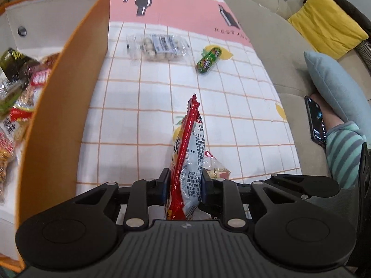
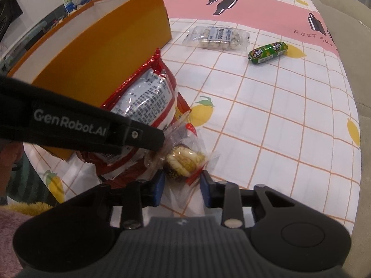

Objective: Organize snacks
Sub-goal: 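Carry both items over the orange box and open both tools to release them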

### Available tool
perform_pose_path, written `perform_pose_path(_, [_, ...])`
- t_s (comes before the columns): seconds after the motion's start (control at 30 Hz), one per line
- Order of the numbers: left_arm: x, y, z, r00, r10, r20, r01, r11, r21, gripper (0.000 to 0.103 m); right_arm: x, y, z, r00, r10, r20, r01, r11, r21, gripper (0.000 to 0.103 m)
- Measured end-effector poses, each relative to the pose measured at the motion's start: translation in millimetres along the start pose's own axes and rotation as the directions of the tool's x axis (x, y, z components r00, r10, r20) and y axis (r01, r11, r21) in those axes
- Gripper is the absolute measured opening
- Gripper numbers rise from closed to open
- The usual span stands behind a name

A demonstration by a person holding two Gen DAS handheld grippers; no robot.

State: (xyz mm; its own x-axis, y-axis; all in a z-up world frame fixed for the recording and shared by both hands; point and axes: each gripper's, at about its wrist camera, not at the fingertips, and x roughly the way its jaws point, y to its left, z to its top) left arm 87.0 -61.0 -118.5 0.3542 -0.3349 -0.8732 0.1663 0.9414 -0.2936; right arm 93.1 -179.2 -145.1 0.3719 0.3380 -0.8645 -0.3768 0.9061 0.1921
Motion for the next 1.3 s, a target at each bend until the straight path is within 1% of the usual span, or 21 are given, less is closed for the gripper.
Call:
perform_pose_path(0.07, [-6.6, -1.3, 0.9, 1.0, 0.006, 0.018, -0.006, 1.0, 0.005, 0.028, -4.3, -1.1, 0.4, 1.0, 0.002, 0.015, -0.002, 1.0, 0.011, 0.027])
perform_pose_path(0.1, [-9.6, -1.9, 1.6, 1.0, 0.013, 0.024, -0.013, 1.0, 0.005, 0.028, -6.5, -1.8, 0.6, 1.0, -0.001, 0.023, 0.001, 1.0, 0.016, 0.023])
perform_pose_path(0.23, [-23.7, -1.6, 3.6, 0.999, 0.024, 0.049, -0.024, 1.0, -0.007, 0.028, -16.3, -5.0, 3.7, 0.998, -0.002, 0.06, -0.001, 0.999, 0.049, 0.02])
perform_pose_path(0.37, [-41.4, -0.6, 8.2, 0.996, 0.02, 0.085, -0.019, 1.0, -0.022, 0.028, -24.0, -5.9, 5.9, 0.996, -0.016, 0.093, 0.01, 0.998, 0.061, 0.007])
perform_pose_path(0.5, [-60.3, 0.8, 15.4, 0.992, 0.011, 0.122, -0.007, 0.999, -0.033, 0.028, -33.1, -3.4, 8.2, 0.991, -0.034, 0.131, 0.027, 0.998, 0.054, 0.002])
perform_pose_path(0.57, [-70.4, 1.8, 19.8, 0.99, 0.006, 0.14, -0.002, 1.0, -0.03, 0.028, -37.5, -3.3, 9.4, 0.988, -0.043, 0.148, 0.036, 0.998, 0.054, 0.001])
perform_pose_path(0.73, [-94.8, 8.1, 32.1, 0.986, -0.002, 0.167, 0.006, 1.0, -0.021, 0.028, -53.2, -4.8, 17.9, 0.98, -0.038, 0.194, 0.023, 0.996, 0.081, 0.0])
perform_pose_path(0.8, [-104.9, 12.9, 37.9, 0.985, -0.004, 0.173, 0.007, 1.0, -0.018, 0.028, -63.2, -0.4, 24.9, 0.972, -0.041, 0.232, 0.024, 0.997, 0.073, 0.0])
perform_pose_path(0.9, [-120.3, 21.1, 45.5, 0.982, 0.001, 0.19, 0.002, 1.0, -0.014, 0.028, -78.4, 8.1, 35.4, 0.958, -0.017, 0.287, -0.002, 0.998, 0.067, 0.0])
perform_pose_path(1.1, [-146.1, 39.6, 61.4, 0.977, 0.045, 0.206, -0.049, 0.999, 0.012, 0.028, -98.5, 38.9, 61.0, 0.932, 0.054, 0.36, -0.06, 0.998, 0.007, 0.0])
perform_pose_path(1.2, [-153.6, 50.6, 66.7, 0.976, 0.083, 0.2, -0.091, 0.995, 0.028, 0.028, -101.7, 57.2, 75.9, 0.922, 0.099, 0.375, -0.093, 0.995, -0.034, 0.0])
perform_pose_path(1.3, [-157.4, 62.0, 70.6, 0.975, 0.116, 0.188, -0.127, 0.991, 0.045, 0.028, -102.2, 78.6, 89.9, 0.916, 0.126, 0.38, -0.099, 0.991, -0.09, 0.0])
